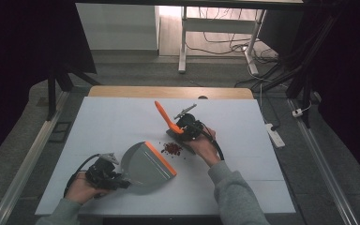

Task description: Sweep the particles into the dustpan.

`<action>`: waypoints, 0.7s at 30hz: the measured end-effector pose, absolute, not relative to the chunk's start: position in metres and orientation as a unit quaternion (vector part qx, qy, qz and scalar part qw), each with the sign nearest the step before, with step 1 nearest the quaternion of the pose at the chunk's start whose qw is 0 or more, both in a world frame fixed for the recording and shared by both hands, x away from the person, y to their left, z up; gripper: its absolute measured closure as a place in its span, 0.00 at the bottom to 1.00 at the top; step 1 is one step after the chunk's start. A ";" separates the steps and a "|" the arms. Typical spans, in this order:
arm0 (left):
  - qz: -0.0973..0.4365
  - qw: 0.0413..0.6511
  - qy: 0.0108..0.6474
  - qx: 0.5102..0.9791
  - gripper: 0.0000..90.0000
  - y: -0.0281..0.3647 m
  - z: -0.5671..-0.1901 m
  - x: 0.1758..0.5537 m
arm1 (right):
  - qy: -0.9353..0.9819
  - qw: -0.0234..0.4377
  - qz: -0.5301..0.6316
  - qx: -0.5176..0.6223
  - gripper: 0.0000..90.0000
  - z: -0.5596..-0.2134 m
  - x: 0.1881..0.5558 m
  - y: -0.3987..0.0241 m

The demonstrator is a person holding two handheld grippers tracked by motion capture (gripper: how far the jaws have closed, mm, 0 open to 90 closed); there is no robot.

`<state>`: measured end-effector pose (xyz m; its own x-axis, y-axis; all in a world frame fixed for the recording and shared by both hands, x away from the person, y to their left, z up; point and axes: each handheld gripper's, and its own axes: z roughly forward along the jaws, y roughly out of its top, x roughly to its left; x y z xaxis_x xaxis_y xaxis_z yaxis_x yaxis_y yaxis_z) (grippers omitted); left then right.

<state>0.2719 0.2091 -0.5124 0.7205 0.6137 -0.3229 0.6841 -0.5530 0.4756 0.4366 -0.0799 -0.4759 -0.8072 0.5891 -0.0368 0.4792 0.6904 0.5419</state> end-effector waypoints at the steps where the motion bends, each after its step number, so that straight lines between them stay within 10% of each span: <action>1: -0.060 0.296 0.369 0.879 0.68 0.209 -0.513 0.272 | 0.914 0.103 0.262 0.291 0.79 -0.476 0.435 -0.078; 21: -0.063 0.296 0.369 0.878 0.68 0.208 -0.513 0.273 | 0.929 0.086 0.258 0.250 0.79 -0.479 0.417 -0.050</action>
